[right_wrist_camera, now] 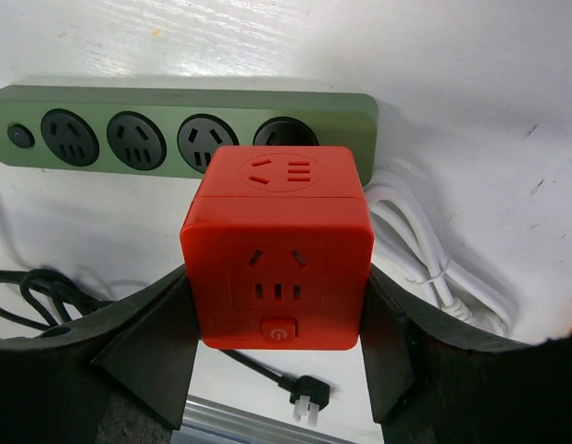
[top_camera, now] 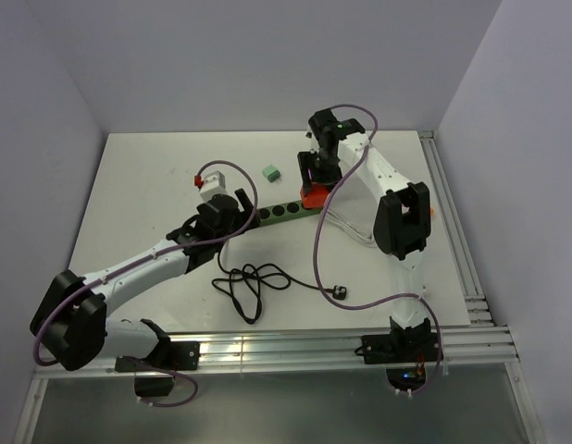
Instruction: Insert the plug
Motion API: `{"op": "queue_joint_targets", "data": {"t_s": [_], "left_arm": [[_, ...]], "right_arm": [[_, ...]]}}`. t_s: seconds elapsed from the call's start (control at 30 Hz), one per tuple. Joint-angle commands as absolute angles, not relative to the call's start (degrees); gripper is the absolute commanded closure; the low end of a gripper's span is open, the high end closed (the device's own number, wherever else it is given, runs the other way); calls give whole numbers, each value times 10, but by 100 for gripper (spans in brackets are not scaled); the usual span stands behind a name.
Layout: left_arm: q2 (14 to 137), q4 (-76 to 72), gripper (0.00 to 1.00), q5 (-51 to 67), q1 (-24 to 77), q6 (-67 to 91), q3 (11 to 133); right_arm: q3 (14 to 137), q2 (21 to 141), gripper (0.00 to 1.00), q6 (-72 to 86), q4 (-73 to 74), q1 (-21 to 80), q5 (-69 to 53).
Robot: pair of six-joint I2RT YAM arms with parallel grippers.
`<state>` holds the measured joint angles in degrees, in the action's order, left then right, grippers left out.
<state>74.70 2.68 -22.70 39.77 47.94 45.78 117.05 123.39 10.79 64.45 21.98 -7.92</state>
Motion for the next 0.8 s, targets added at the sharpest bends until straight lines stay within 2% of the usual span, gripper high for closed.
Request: {"op": "queue_joint_targets", "data": {"t_s": [0.0, 0.6, 0.77], "left_arm": [[758, 5, 16, -211, 392, 493, 473], [756, -30, 15, -207, 378, 504, 425], [748, -37, 16, -203, 375, 502, 415]], "right_arm": [[1183, 1230, 100, 102, 642, 221, -71], [1221, 1275, 100, 76, 649, 247, -54], [1227, 1281, 100, 56, 657, 248, -14]]}}
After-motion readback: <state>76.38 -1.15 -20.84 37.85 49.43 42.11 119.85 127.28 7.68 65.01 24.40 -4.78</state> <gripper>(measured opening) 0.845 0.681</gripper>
